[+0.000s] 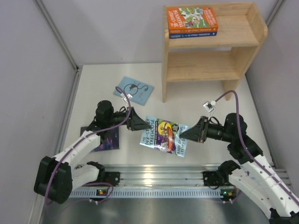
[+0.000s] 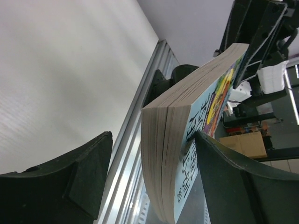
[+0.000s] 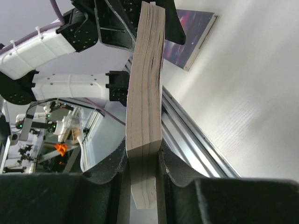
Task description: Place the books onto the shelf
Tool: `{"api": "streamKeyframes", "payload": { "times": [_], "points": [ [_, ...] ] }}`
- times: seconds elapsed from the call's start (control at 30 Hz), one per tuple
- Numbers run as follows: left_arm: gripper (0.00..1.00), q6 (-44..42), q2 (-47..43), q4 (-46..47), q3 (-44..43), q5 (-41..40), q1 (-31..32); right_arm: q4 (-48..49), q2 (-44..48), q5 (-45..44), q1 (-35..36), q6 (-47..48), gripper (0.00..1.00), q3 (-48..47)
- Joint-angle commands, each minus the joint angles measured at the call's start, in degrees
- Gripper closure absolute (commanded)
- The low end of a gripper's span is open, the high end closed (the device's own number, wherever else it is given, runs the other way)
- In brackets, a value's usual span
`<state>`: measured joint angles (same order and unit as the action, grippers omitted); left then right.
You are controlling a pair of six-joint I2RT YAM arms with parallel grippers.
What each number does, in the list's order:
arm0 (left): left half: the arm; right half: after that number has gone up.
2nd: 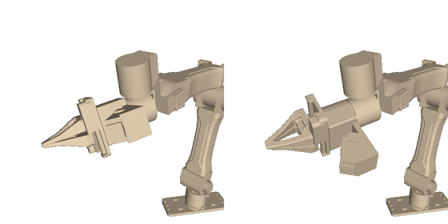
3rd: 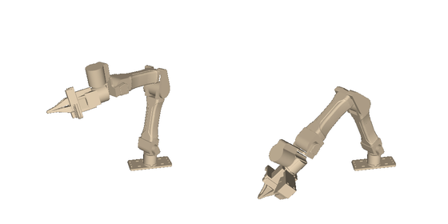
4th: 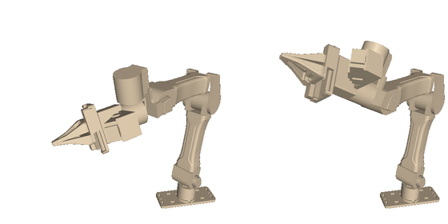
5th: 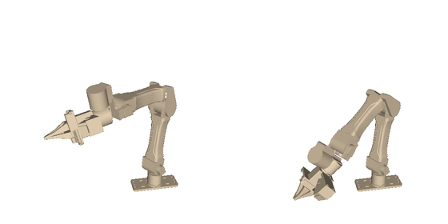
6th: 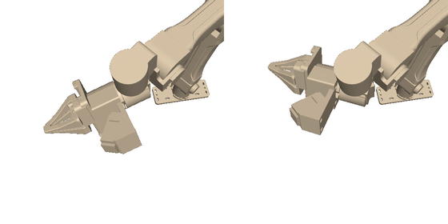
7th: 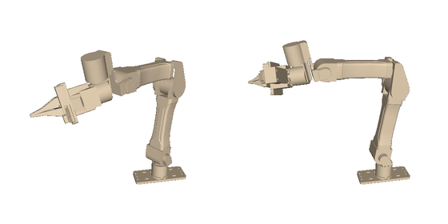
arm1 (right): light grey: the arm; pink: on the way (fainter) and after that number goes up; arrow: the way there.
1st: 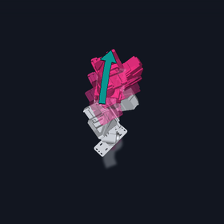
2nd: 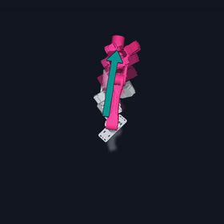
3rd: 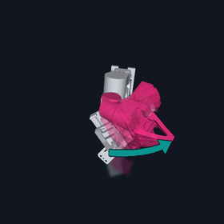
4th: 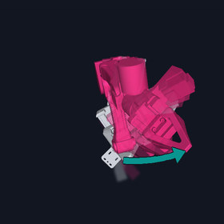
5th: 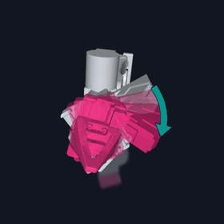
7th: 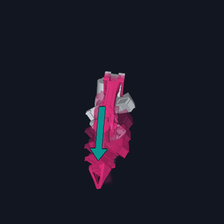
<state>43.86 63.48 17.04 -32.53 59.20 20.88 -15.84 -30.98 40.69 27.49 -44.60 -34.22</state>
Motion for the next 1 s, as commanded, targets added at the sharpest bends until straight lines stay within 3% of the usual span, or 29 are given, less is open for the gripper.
{"api": "streamKeyframes", "payload": {
  "times": [0.0,0.13,0.23,0.3,0.37,0.4,0.43,0.5,0.53,0.73,0.97],
  "points": [
    [0.25,6.48,-2.92,12.38,0.89,3.73,0.39,8.19,-0.74,4.31,-1.12,-1.02,1.0,-5.77],
    [0.28,14.94,-2.93,20.4,1.86,4.61,1.52,8.8,-3.81,5.63,-1.91,-1.1,1.0,-8.32],
    [0.39,17.13,-2.84,22.16,1.77,4.7,2.67,8.98,-5.92,6.33,-2.79,-0.93,1.0,-9.99],
    [0.53,19.85,-2.84,25.39,1.95,4.43,2.93,9.86,-7.42,6.77,-3.84,-0.93,1.0,-10.69],
    [0.7,21.7,-2.84,26.82,1.69,3.47,2.93,9.86,-8.74,6.69,-5.42,-0.75,0.93,-11.13],
    [0.87,22.93,-2.49,26.65,1.25,2.25,2.93,9.77,-9.44,6.6,-6.12,-0.93,0.88,-11.31],
    [0.93,23.98,-2.31,27.95,0.46,1.89,3.02,9.77,-10.75,6.25,-7.87,-1.28,0.73,-11.57],
    [1.0,27.06,-1.26,29.11,-0.24,-0.38,2.85,8.99,-12.86,5.2,-9.98,-2.68,0.55,-12.88],
    [1.0,27.42,-0.91,28.5,-2.16,-1.18,2.85,7.41,-13.57,3.54,-11.47,-3.64,0.43,-13.5],
    [1.0,25.4,2.78,19.54,-14.47,-11.1,2.93,-2.24,-16.39,-7.97,-13.68,-6.37,0.02,-20.53],
    [1.0,25.84,11.91,16.98,-30.2,-19.2,3.02,-2.19,-19.11,-13.09,-14.65,-12.43,0.0,-27.12]
  ]
}}
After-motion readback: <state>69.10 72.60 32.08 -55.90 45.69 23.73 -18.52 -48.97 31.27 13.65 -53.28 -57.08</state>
